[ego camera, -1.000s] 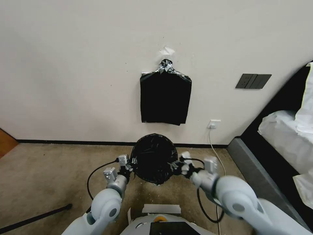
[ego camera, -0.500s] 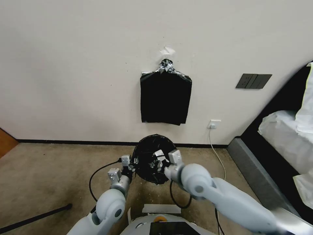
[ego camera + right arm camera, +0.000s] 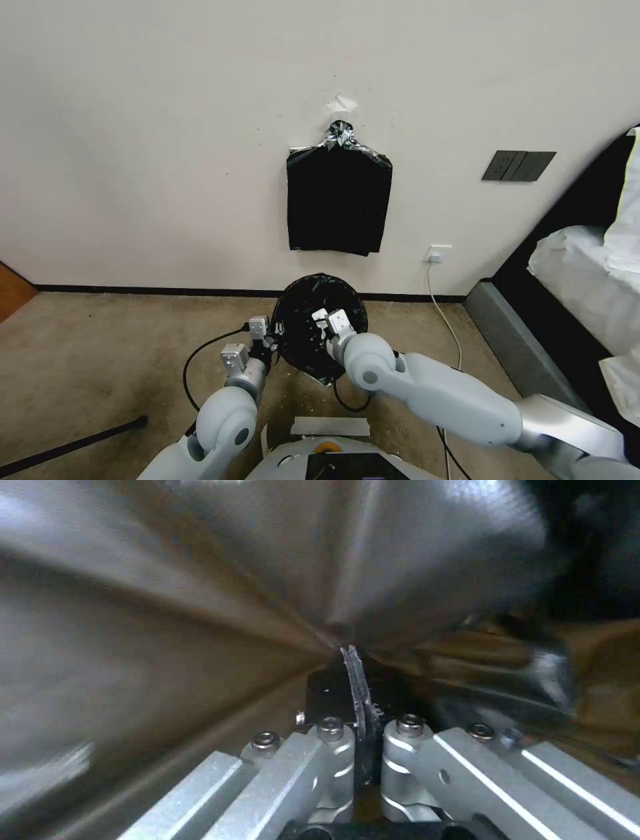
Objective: Place a trash bag onto the trash bin.
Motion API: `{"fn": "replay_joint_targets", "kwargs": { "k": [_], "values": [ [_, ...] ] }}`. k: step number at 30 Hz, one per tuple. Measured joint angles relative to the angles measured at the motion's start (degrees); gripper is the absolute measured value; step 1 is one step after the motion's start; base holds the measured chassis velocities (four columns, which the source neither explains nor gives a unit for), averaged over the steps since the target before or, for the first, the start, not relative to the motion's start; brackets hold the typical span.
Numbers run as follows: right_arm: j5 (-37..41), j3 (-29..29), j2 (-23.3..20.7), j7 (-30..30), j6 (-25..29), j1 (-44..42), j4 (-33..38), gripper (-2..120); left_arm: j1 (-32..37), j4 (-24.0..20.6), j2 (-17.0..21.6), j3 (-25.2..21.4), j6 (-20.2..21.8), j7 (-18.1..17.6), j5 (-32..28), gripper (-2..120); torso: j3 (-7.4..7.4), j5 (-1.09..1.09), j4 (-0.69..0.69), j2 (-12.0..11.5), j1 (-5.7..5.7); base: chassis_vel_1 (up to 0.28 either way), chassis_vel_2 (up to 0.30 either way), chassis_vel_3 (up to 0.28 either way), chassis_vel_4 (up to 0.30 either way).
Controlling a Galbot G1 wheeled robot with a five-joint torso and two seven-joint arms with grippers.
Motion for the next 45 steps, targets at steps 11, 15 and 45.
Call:
{"fn": "replay_joint_targets", "kwargs": {
  "k": [11,15,45],
  "values": [
    [-1.18,-0.29,1.15,1.09,0.05,0.34,-3.18,0,-0.08,-0.03,-0.45,0.70,0.12,-0.02,-0.24,1,0.00,0.00,0.00,0.00,0.00,0.000,0.000,0.000,0.000],
    [-1.45,-0.22,1.18,1.20,0.06,0.29,-3.80,0,-0.08,-0.08,-0.44,0.70,0.24,-0.06,-0.57,1,0.00,0.00,0.00,0.00,0.00,0.000,0.000,0.000,0.000],
    [-2.47,2.04,2.26,1.33,0.10,-1.46,-8.70,0,0.31,-3.05,-0.68,0.00,3.73,-2.21,-4.49,1,0.00,0.00,0.00,0.00,0.00,0.000,0.000,0.000,0.000]
  ]
}}
